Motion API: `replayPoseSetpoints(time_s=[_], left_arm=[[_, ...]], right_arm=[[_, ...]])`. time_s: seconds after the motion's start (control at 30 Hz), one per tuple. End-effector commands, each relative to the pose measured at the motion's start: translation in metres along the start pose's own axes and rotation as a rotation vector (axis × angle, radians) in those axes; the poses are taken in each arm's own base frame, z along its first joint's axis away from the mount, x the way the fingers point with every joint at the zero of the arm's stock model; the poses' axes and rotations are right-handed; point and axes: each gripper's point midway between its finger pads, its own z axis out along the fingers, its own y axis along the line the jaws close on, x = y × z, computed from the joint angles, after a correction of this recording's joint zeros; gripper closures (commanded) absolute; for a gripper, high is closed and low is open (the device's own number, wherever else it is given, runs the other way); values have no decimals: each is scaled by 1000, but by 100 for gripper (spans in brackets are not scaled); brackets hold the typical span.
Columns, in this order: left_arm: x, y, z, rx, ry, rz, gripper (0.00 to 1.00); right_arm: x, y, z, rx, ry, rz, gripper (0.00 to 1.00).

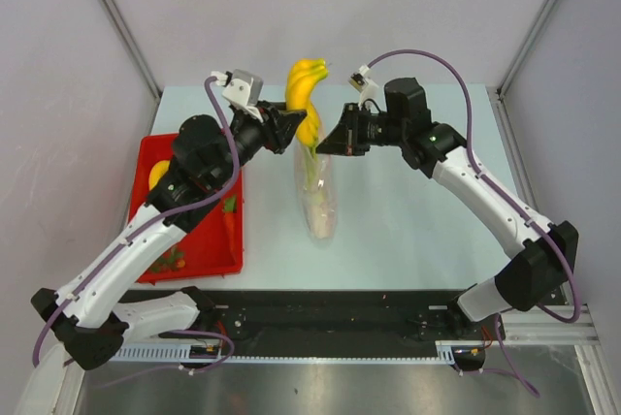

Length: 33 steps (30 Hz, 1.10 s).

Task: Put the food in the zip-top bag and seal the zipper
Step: Place the fake fruit in the zipper food storage bag.

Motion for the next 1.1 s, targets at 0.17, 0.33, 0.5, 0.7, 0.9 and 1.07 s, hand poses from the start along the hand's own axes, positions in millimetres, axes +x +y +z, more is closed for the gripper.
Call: replayPoseSetpoints(time_s=[0.17, 0.33, 0.5, 0.7, 0.9, 1.07], left_arm=[[27, 5, -1, -101, 77, -14, 100], [52, -14, -9, -28, 126, -38, 100], [66, -29, -24, 62, 169, -51, 77], [64, -32, -52, 134, 177, 54, 26], [43, 4, -69, 78, 137, 124, 10], [42, 89, -77, -175, 246, 179, 8]], right_arm=[[-20, 37, -14, -69, -111, -101, 100], [-24, 41, -15, -88, -134, -102, 100], [-27, 48, -22, -126, -143, -132, 100], [-23, 55, -37, -195, -148, -176, 100], [-14, 60, -43, -233, -131, -228, 100], [-10, 61, -46, -227, -119, -241, 100]])
